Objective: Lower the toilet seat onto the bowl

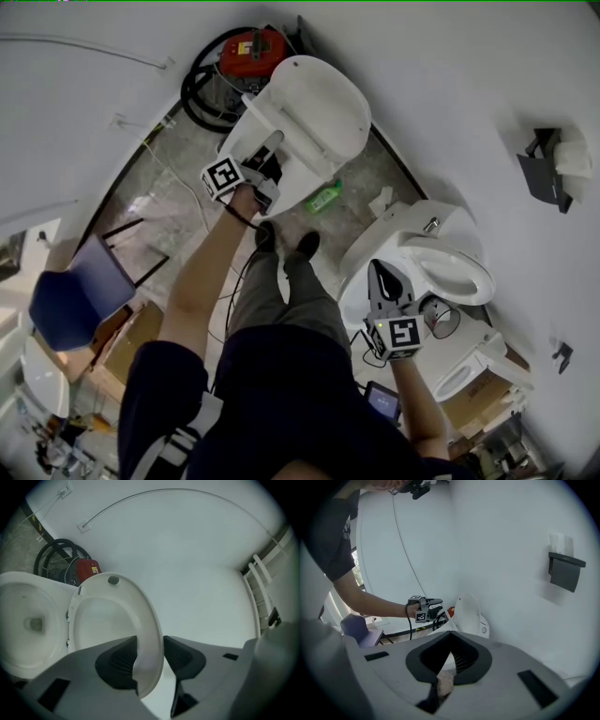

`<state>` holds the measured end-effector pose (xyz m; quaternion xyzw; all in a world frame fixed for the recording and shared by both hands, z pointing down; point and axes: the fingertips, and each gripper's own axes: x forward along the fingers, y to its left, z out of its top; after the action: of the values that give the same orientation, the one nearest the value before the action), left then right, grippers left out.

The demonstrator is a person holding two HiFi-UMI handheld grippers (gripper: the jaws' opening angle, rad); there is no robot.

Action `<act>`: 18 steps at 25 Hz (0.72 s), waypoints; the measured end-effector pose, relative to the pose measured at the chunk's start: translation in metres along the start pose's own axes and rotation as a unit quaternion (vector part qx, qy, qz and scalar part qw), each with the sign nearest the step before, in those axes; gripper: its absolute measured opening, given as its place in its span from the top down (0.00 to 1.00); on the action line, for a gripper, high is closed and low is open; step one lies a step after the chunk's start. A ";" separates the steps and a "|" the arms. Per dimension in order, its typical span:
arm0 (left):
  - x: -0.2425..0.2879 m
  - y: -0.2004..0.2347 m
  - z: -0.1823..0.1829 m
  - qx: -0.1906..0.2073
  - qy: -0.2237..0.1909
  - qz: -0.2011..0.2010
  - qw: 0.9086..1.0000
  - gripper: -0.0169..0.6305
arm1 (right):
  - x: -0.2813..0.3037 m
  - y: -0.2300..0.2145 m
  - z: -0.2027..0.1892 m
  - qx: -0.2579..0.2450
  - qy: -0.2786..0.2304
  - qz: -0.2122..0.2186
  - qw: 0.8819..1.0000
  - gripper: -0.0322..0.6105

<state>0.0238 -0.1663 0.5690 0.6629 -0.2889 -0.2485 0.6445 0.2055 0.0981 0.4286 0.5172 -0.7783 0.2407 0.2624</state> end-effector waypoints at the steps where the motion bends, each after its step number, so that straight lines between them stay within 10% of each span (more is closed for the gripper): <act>1: -0.005 0.001 0.000 -0.002 -0.001 -0.001 1.000 0.67 | 0.002 0.003 0.005 0.000 0.000 0.002 1.000 0.92; 18: -0.075 0.028 0.004 -0.005 -0.018 -0.003 1.000 0.68 | 0.015 0.037 -0.004 -0.018 0.009 0.034 0.999 0.92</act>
<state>-0.0336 -0.1167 0.5932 0.6560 -0.2974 -0.2634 0.6418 0.1672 0.1034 0.4373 0.4836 -0.7971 0.2396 0.2707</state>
